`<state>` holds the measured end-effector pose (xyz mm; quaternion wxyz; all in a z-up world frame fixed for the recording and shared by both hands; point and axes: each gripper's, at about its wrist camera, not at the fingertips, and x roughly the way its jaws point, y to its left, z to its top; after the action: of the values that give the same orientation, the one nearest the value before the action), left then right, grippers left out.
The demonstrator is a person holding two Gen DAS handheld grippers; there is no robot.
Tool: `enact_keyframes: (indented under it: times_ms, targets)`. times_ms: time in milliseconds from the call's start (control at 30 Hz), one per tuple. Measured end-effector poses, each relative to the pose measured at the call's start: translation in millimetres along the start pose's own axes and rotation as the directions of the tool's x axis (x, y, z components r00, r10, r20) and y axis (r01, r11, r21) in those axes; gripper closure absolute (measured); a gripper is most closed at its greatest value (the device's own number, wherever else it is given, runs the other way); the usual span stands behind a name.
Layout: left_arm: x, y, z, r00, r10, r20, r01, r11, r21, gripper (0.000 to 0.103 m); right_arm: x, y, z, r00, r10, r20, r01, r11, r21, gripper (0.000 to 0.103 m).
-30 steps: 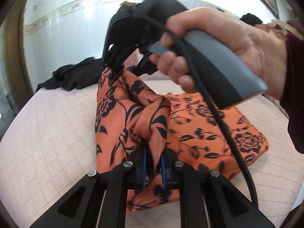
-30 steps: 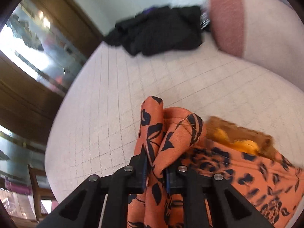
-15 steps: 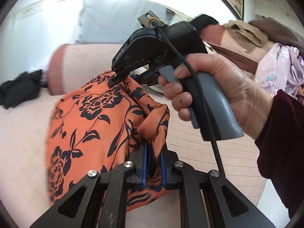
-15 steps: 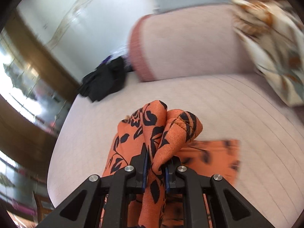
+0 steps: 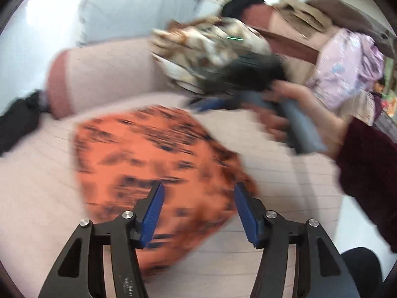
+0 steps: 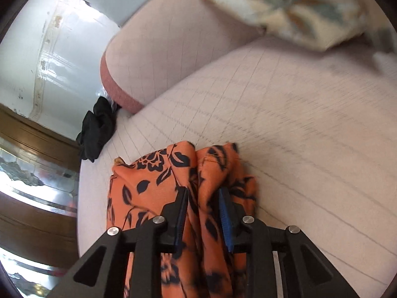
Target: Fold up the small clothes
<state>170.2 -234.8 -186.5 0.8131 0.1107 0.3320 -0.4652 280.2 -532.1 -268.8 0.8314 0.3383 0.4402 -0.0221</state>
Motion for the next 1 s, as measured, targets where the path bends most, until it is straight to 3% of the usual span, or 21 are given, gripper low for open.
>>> enact_keyframes:
  times_ms: [67, 133, 233, 400, 533, 667, 733, 867, 1000]
  targets:
    - [-7.8, 31.2, 3.0, 0.998, 0.055, 0.014, -0.054, 0.995, -0.083, 0.044, -30.2, 13.6, -11.8, 0.999, -0.017, 0.036, 0.019, 0.998, -0.063, 0.074]
    - [-3.4, 67.0, 5.5, 0.995, 0.102, -0.016, -0.103, 0.972, -0.212, 0.044, -54.3, 29.7, -26.4, 0.999, 0.003, 0.045, 0.002, 0.994, -0.111, 0.074]
    - [3.6, 84.9, -11.5, 0.98, 0.18, -0.079, -0.195, 0.942, -0.275, 0.044, -67.1, 60.7, -55.0, 0.999, 0.02, 0.032, -0.013, 0.98, -0.196, 0.074]
    - [31.8, 78.3, -26.4, 0.947, 0.25, -0.204, -0.292, 0.932, -0.215, 0.043, -43.1, 84.8, -94.0, 0.999, 0.016, -0.046, -0.026, 0.974, -0.226, 0.074]
    - [42.5, 75.2, -39.4, 0.928, 0.261, -0.268, -0.317, 0.928, -0.194, 0.042, -11.6, 60.9, -127.9, 0.976, -0.174, -0.13, 0.145, 0.967, -0.211, 0.075]
    - [49.0, 77.1, -37.1, 0.923, 0.272, -0.273, -0.328, 0.926, -0.185, 0.041, -32.1, 30.0, -155.2, 0.986, -0.109, -0.13, 0.084, 0.98, -0.182, 0.078]
    - [52.6, 77.9, -36.2, 0.923, 0.27, -0.274, -0.327, 0.925, -0.192, 0.04, -47.1, 29.0, -159.1, 0.979, -0.147, -0.14, 0.119, 0.975, -0.188, 0.075]
    - [53.1, 78.7, -36.9, 0.925, 0.263, -0.274, -0.323, 0.925, -0.202, 0.039, -80.1, 35.1, -159.9, 0.984, -0.155, -0.084, 0.127, 0.955, -0.268, 0.075]
    - [55.4, 80.7, -34.4, 0.927, 0.256, -0.275, -0.317, 0.925, -0.209, 0.037, -86.9, 37.0, -141.5, 0.982, -0.184, -0.044, 0.157, 0.922, -0.354, 0.075]
